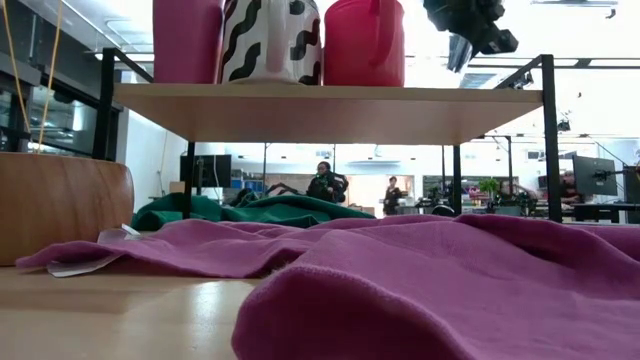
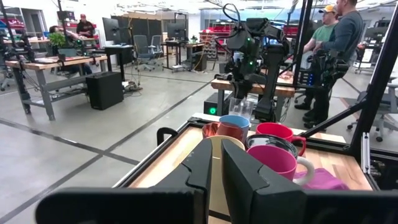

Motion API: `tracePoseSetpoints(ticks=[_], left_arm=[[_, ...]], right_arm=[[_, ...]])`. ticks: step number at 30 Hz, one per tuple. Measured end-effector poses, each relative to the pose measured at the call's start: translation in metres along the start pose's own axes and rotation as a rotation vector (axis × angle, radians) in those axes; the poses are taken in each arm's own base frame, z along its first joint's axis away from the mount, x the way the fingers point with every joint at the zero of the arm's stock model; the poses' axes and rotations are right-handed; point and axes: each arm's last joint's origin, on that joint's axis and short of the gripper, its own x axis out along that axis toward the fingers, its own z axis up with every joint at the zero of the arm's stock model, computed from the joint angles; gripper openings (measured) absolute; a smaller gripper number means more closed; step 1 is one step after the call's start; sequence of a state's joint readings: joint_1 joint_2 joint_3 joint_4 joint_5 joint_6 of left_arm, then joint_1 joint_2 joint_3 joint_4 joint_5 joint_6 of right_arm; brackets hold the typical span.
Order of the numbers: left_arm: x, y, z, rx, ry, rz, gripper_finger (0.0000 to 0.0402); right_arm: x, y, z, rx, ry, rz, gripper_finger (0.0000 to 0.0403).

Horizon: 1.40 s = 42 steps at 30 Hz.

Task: Stack small to large cups/mugs on shelf
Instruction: Put the transparent mug on the shelf

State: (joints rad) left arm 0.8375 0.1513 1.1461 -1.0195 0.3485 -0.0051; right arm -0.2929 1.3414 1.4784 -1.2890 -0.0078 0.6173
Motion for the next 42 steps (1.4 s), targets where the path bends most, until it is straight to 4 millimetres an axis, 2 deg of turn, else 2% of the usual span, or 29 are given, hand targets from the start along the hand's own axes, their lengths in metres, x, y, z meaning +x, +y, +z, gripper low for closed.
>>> tracePoseSetpoints(ticks=[14, 42], left_arm=[[0.000, 0.000, 0.000, 0.000, 0.000, -0.001, 0.0024], [0.000, 0.000, 0.000, 0.008, 0.001, -0.001, 0.0024]], right_arm=[[0.021, 0.008, 0.006, -0.029, 0.050, -0.051, 0.0000], [0.022, 0.008, 0.006, -0.034, 0.062, -0.052, 0.0000]])
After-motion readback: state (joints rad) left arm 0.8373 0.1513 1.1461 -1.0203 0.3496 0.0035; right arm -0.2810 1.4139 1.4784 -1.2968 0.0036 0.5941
